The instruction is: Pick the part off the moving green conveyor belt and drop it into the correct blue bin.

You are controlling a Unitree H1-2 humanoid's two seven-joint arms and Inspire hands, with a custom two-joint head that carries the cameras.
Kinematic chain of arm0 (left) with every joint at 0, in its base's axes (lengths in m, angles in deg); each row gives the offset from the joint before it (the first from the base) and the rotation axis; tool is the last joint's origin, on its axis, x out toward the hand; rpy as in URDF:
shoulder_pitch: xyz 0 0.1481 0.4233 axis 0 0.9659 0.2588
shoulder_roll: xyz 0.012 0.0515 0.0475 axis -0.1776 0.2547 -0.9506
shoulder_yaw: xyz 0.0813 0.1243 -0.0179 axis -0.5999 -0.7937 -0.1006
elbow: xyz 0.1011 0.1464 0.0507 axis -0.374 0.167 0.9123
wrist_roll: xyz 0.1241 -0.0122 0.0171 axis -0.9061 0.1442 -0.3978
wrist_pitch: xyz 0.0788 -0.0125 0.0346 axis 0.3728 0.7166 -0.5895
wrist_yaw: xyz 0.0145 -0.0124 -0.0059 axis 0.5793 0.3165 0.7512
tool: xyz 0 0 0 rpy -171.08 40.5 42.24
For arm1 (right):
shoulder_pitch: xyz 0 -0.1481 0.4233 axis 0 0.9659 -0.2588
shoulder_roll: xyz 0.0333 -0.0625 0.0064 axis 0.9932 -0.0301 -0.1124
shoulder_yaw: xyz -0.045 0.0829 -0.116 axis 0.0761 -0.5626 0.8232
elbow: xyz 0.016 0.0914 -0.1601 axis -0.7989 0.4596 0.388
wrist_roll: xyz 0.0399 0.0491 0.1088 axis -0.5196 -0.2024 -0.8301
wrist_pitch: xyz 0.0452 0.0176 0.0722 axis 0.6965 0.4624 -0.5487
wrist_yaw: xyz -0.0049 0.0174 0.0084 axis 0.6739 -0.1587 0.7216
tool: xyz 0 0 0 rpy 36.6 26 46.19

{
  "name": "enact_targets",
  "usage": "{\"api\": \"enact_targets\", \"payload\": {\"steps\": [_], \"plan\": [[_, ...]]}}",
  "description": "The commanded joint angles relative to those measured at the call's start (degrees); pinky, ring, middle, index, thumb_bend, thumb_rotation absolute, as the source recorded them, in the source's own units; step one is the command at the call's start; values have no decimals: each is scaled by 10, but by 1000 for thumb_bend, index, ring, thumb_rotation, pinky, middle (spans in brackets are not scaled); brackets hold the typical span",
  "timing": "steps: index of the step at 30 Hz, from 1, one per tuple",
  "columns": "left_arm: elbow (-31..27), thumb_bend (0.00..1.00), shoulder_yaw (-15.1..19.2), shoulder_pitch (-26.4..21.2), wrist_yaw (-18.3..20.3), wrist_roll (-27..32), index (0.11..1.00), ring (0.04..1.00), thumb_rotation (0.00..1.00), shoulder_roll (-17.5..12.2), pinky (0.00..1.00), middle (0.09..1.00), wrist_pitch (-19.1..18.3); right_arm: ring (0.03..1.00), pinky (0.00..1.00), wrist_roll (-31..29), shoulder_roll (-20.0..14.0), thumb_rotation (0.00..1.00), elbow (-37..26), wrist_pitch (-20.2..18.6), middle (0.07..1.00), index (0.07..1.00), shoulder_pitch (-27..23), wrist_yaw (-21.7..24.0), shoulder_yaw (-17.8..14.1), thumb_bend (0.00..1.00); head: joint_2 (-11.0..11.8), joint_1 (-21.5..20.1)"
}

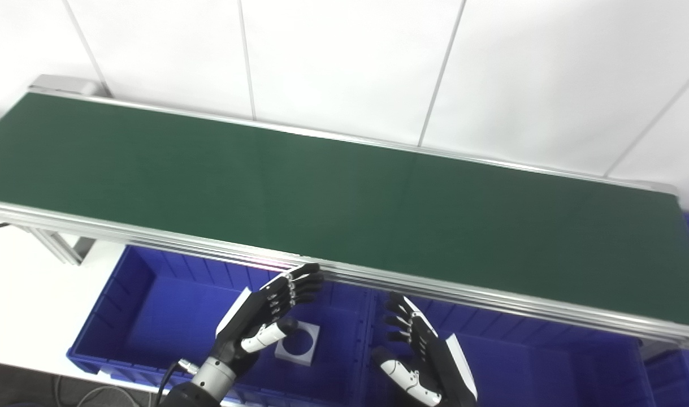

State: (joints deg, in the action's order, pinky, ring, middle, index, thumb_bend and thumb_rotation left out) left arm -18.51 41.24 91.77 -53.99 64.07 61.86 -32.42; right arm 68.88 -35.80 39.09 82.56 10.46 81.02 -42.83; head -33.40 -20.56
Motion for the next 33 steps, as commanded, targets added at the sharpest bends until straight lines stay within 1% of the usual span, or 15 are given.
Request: {"api": "enact_targets", "payload": {"steps": [1, 6, 13, 14, 15, 16, 17, 18, 19, 20, 21, 23, 26, 30, 33], "plan": [[-7, 952, 4, -5, 6, 12, 845, 827, 671, -5, 823, 823, 28, 836, 740, 1, 8, 537, -7, 17, 891, 919, -3, -5, 4, 542, -1, -3], [10, 942, 7, -11, 14, 21, 838, 812, 665, -9, 809, 809, 48, 830, 738, 10, 12, 557, 4, 23, 886, 923, -7, -13, 6, 544, -3, -1], [20, 968, 11, -13, 21, 28, 823, 800, 647, -12, 785, 802, 54, 835, 739, 14, 14, 601, 14, 25, 896, 928, -11, -17, 8, 541, -2, -8], [23, 969, 12, -14, 23, 31, 823, 800, 647, -15, 785, 802, 56, 835, 738, 16, 16, 601, 15, 23, 896, 928, -11, -18, 10, 541, 2, -30], [25, 976, 13, -14, 24, 32, 825, 800, 647, -16, 784, 805, 57, 837, 742, 18, 18, 610, 15, 21, 899, 930, -11, -19, 11, 545, 2, -30], [28, 978, 15, -16, 28, 37, 826, 800, 647, -20, 783, 806, 58, 838, 743, 20, 21, 613, 19, 22, 900, 930, -13, -20, 13, 547, 12, -67], [31, 980, 17, -17, 31, 40, 828, 803, 646, -22, 787, 811, 58, 842, 748, 22, 23, 622, 22, 23, 903, 931, -14, -21, 14, 551, 12, -67], [36, 981, 20, -19, 37, 48, 829, 805, 646, -27, 789, 814, 56, 845, 750, 25, 26, 626, 29, 25, 904, 931, -18, -23, 17, 554, 23, -110], [42, 984, 24, -21, 43, 58, 833, 818, 639, -31, 817, 824, 54, 851, 755, 28, 31, 627, 37, 26, 911, 933, -22, -24, 20, 548, 30, -140], [44, 980, 28, -22, 50, 67, 837, 824, 635, -36, 831, 829, 50, 856, 762, 31, 34, 635, 47, 31, 914, 935, -26, -27, 22, 551, 34, -155], [46, 964, 32, -24, 55, 75, 847, 834, 631, -41, 853, 837, 45, 857, 768, 38, 40, 634, 61, 37, 912, 934, -34, -33, 25, 556, 47, -196], [47, 900, 38, -27, 62, 85, 880, 856, 630, -48, 900, 858, 39, 851, 765, 48, 49, 633, 87, 45, 899, 929, -47, -46, 29, 571, 54, -222], [42, 819, 44, -29, 59, 86, 919, 895, 627, -51, 952, 891, 29, 834, 747, 60, 58, 635, 122, 59, 883, 931, -64, -63, 33, 598, 55, -231], [26, 797, 45, -26, 57, 82, 942, 927, 644, -54, 985, 914, 16, 845, 747, 71, 63, 554, 147, 76, 881, 934, -77, -81, 37, 555, 48, -218], [23, 788, 44, -27, 57, 80, 954, 938, 647, -55, 999, 921, 10, 846, 749, 77, 65, 591, 154, 76, 883, 941, -79, -89, 39, 559, 44, -207]]}}
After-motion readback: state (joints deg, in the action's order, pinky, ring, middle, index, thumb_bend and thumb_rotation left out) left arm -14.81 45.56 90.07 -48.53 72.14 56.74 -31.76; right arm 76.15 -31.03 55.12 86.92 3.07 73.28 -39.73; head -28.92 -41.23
